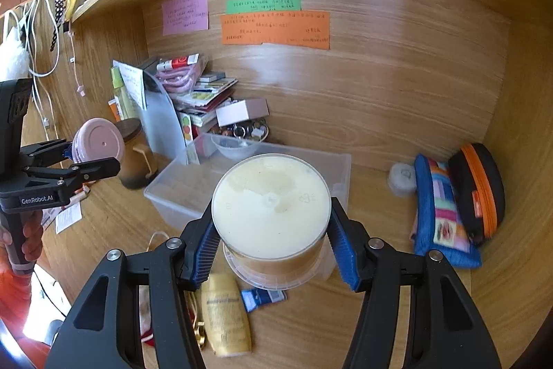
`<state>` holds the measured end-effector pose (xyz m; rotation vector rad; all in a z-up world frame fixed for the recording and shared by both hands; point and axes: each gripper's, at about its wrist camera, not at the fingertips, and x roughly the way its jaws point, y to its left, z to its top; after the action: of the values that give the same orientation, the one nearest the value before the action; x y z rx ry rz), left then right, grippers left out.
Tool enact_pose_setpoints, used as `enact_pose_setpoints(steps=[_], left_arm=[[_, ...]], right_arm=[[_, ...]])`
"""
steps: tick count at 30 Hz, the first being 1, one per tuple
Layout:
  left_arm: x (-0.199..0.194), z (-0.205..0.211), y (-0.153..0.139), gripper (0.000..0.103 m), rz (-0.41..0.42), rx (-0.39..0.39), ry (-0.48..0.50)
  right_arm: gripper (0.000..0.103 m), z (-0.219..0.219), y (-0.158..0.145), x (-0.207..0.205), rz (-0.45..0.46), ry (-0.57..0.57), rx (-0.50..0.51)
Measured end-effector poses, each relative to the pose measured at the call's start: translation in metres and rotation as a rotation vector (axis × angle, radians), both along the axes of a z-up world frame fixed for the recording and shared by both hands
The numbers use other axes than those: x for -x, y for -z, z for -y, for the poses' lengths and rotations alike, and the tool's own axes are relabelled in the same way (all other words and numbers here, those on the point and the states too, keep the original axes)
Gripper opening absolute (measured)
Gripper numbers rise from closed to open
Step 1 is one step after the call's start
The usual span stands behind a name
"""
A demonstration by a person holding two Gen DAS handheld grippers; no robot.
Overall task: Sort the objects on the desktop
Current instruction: 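Lift the pink round container with left tool while right tool lifts cream cylinder, then lower both held containers into the clear bin and open both tools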
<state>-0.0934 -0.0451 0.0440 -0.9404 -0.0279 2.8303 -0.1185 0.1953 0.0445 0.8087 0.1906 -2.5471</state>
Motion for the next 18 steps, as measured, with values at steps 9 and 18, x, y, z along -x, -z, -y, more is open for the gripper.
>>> enact_pose_setpoints(steps=[9,18], left_arm=[[0.051,-0.01,-0.004,0.06,0.029,-0.009,0.029],[0.102,-0.02,0.026,0.059,0.133,0.007,0.074]], right_arm=[[0.054,0.02,0.006,0.044,0.04,-0.04,-0.035],[0.054,0.034,0.038,0.087,0.125,-0.044,-0.083]])
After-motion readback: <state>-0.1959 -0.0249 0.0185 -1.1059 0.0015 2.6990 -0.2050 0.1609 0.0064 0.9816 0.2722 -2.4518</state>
